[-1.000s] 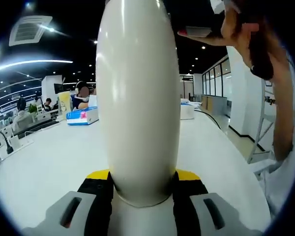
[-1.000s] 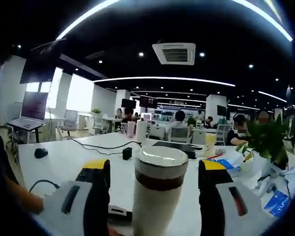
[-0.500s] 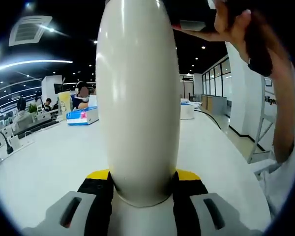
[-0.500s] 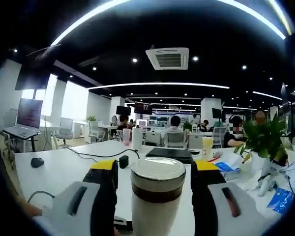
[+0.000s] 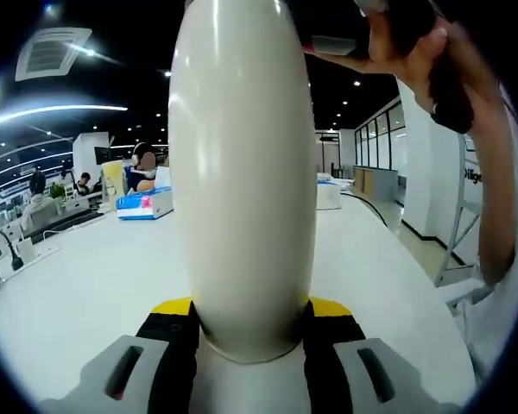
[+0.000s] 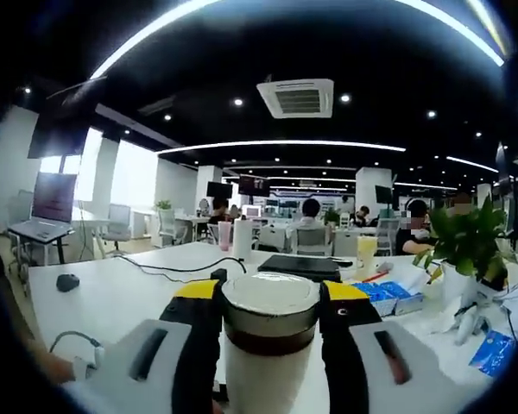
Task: Grasp the water cup twist off the cup lid place the cup lid on the table
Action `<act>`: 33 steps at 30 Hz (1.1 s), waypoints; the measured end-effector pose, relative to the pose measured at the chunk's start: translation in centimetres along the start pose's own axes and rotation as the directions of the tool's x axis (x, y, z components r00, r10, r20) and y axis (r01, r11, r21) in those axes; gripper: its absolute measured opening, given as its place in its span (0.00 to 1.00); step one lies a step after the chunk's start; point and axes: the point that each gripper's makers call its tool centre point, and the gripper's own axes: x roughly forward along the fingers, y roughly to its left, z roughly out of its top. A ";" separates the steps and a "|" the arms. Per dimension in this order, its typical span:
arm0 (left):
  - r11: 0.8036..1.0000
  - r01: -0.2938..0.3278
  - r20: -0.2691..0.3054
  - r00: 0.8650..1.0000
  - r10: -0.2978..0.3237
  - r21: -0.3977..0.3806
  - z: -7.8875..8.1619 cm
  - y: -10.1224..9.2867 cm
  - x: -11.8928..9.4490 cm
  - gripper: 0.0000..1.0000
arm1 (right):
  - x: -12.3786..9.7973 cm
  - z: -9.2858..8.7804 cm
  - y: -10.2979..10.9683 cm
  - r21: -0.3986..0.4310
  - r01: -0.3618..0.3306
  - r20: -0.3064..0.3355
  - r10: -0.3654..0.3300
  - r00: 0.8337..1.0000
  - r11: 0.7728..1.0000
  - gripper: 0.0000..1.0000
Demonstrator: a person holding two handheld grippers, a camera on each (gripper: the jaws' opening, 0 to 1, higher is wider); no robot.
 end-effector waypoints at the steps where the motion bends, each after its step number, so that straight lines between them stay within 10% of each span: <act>1: 1.000 0.000 0.000 1.000 0.000 0.000 0.0 0.0 0.0 0.49 | 0.0 0.0 0.0 0.000 -0.002 -0.004 0.002 1.000 1.000 0.47; 33: 1.000 -0.001 0.000 1.000 0.001 -0.002 0.0 0.1 0.0 0.49 | 0.1 0.0 0.3 -0.005 -0.224 0.016 0.224 0.974 0.975 0.46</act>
